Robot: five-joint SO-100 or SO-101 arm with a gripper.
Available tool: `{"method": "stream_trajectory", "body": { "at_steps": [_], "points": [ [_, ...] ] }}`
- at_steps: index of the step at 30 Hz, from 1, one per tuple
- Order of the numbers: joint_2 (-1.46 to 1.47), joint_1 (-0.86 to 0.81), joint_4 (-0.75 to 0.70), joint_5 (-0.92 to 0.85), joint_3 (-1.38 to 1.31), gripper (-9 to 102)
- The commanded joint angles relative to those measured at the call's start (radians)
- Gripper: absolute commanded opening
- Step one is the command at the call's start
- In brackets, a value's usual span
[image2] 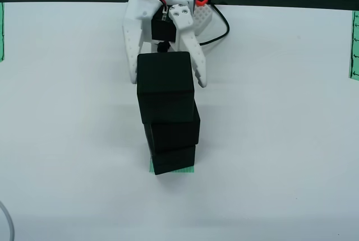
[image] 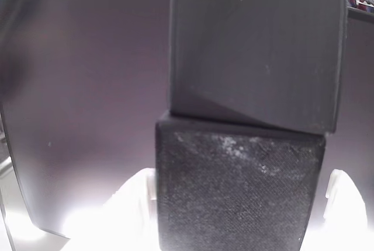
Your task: Stack 3 Blocks on the chosen place.
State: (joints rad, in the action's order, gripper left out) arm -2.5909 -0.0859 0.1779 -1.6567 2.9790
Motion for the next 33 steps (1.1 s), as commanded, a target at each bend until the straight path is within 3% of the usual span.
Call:
{"method": "stream_trajectory", "body": {
  "at_steps": [1, 16, 24, 27, 33],
  "points": [
    [-0.072, -0.002, -0.067, 0.005, -0.028, 36],
    [-0.337, 0.020, -0.270, 0.012, -0.023, 41],
    [-0.598, 0.107, -0.486, 0.049, -0.044, 30],
    [-0.597, 0.130, -0.614, 0.132, -0.143, 23],
    [-0.598, 0.147, -0.683, 0.324, -0.245, 9]
  ]
}}
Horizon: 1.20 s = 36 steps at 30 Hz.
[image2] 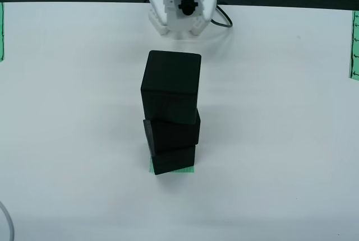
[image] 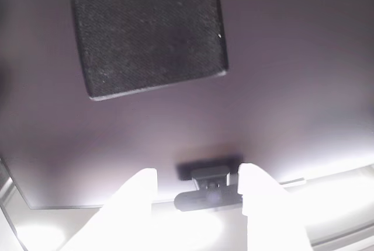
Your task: Stack 3 Blocks on the chosen place.
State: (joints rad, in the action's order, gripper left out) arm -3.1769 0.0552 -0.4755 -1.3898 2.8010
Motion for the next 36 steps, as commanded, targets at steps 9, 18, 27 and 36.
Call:
{"method": "stream_trajectory", "body": {
  "at_steps": [9, 18, 27, 36],
  "points": [
    [-0.103, 0.000, -0.247, 0.669, -0.133, 0],
    [-0.259, -0.057, -0.414, 1.177, -0.006, 0],
    [-0.255, -0.110, -0.402, 1.382, 0.189, 0],
    [-0.255, -0.112, -0.379, 1.440, 0.310, 0]
  ]
}}
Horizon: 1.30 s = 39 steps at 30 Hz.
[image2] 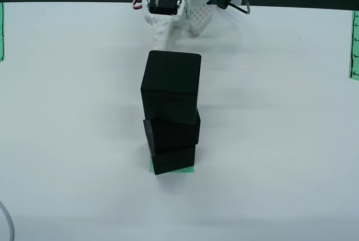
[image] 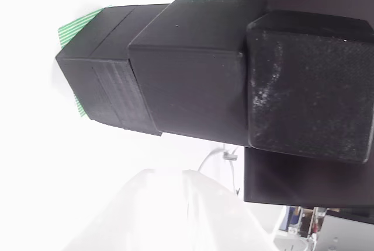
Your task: Stack 3 Blocks on the chosen place.
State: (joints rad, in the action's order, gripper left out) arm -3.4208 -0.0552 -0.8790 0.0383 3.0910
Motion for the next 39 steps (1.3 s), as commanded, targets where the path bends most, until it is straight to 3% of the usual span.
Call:
{"method": "stream_trajectory", "body": {
  "at_steps": [1, 39],
  "points": [
    [-0.011, 0.003, 0.046, 0.014, 0.043, 0],
    [-0.017, 0.063, 0.064, 0.005, 0.057, 0]
  ]
}}
